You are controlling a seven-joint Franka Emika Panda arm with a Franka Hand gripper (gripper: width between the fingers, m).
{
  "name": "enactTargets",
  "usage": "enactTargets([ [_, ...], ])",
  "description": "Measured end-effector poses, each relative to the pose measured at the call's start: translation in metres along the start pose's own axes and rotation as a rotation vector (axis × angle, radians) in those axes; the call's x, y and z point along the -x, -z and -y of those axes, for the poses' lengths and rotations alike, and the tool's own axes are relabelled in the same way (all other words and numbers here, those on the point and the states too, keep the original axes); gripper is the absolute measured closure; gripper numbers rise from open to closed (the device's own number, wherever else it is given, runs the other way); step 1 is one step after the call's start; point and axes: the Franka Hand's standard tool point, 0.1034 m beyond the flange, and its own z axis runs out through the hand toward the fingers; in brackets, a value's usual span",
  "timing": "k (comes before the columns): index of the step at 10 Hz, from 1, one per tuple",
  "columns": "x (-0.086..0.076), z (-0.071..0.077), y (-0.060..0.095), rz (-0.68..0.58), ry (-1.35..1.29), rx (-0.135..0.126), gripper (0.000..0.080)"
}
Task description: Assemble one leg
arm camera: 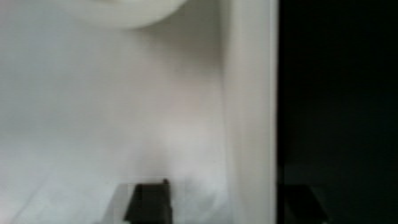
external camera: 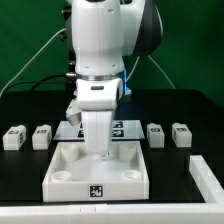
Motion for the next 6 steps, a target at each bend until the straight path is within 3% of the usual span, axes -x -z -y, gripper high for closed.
enactTargets([
  [1,0.0,0.0,0.0,0.0,0.0,0.0,0.069],
  [2,-0.0001,-0.0012,0.0007,0.0,0.0,0.004,0.069],
  [3,-0.0001,-0.0019,0.0011,-0.001,-0.001,0.007,0.074],
  [6,-0.0001,-0.0022,0.0012,-0.001,-0.001,0.008,0.074],
])
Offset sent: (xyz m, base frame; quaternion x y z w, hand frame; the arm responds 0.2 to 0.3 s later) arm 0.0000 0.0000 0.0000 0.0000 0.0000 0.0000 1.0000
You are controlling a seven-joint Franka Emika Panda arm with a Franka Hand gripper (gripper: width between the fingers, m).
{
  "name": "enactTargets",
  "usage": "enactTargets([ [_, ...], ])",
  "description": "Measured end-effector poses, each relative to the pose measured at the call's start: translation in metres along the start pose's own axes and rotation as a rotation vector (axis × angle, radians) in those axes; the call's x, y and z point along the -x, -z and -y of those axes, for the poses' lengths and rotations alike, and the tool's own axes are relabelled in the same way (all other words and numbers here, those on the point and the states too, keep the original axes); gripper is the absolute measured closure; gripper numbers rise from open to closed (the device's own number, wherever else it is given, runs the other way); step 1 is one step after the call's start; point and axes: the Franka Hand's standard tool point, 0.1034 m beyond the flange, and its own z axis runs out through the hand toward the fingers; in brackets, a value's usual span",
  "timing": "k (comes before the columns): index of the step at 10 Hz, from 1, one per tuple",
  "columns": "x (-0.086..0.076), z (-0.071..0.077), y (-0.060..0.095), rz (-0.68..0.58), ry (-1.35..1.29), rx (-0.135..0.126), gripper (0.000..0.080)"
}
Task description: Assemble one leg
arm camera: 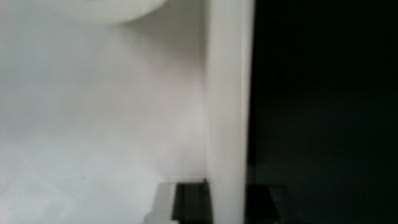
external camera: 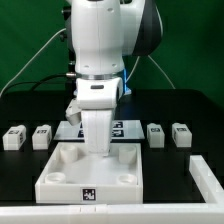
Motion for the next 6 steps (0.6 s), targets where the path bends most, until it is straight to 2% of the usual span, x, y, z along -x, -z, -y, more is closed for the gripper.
enactTargets([
  [3,0.0,-0.002,0.001,0.0,0.0,0.003,0.0739],
  [4,-0.005,-0.009,0.004,0.0,0.016,0.011,0.0739],
  [6,-0.025,-0.026,0.006,-0.016,0.053,0.035,0.0739],
])
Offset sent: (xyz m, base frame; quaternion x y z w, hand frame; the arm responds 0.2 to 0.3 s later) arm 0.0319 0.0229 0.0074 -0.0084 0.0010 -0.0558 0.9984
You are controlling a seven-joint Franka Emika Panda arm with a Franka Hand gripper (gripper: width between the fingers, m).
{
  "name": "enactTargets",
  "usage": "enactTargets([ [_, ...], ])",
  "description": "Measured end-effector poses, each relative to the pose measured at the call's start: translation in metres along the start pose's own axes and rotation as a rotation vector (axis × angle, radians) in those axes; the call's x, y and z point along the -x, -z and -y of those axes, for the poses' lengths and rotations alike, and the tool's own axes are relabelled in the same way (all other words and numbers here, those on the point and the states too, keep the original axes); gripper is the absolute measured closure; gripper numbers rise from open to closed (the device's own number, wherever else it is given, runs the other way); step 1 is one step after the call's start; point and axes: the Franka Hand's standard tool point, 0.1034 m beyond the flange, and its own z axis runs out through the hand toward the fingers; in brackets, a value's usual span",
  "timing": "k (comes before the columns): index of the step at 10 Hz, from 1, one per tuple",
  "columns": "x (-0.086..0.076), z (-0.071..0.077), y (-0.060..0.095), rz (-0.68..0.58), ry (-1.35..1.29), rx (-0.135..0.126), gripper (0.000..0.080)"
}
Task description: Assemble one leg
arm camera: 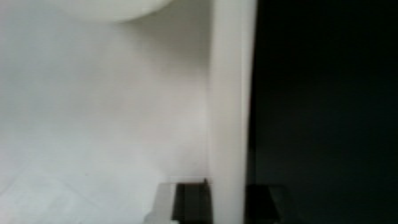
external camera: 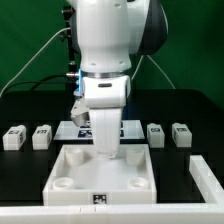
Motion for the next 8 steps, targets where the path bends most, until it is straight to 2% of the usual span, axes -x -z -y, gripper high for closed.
enactTargets([
  [2,-0.024,-0.015,-0.001,-0.019,0.014,0.012,0.0739],
  [3,-0.037,-0.017,-0.003,-0.024,0.006,-0.004,0.0739],
  [5,-0.054,-0.017,-0.004,-0.023,-0.001,-0.038,0.0739],
  [8,-0.063,-0.017,-0.004,-0.021,-0.004,-0.065,0.0739],
])
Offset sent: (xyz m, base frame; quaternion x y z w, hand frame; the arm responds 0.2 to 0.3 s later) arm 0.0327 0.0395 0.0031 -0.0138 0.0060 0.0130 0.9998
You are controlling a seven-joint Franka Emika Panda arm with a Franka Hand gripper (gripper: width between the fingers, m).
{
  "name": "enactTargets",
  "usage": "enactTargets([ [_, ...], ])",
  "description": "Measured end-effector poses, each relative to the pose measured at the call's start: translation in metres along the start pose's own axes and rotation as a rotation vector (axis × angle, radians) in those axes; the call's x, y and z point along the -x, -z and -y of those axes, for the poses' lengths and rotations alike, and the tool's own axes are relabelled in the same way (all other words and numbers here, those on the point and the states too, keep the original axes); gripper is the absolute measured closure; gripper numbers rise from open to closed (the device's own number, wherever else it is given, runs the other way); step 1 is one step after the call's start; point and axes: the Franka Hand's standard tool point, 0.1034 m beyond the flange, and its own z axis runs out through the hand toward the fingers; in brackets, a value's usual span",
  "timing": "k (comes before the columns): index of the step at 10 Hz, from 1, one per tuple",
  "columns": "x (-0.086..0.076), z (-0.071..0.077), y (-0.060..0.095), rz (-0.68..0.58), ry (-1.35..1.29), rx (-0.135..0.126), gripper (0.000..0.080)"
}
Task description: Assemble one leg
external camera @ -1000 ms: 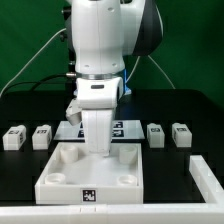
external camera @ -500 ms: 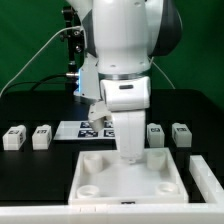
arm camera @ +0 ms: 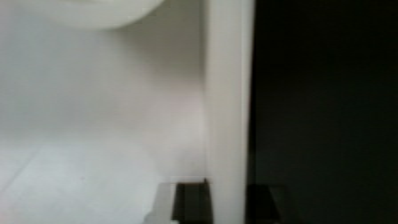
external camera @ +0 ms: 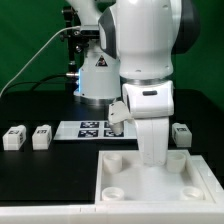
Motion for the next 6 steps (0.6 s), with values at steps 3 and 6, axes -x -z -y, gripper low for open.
enactTargets([
  [3,0.0006,0.0001,-0.0001,0.003,-0.005,-0.003,0.0739],
  [6,0.0014,0.0001,-0.0002,0.003,-0.007,-0.003,0.0528],
])
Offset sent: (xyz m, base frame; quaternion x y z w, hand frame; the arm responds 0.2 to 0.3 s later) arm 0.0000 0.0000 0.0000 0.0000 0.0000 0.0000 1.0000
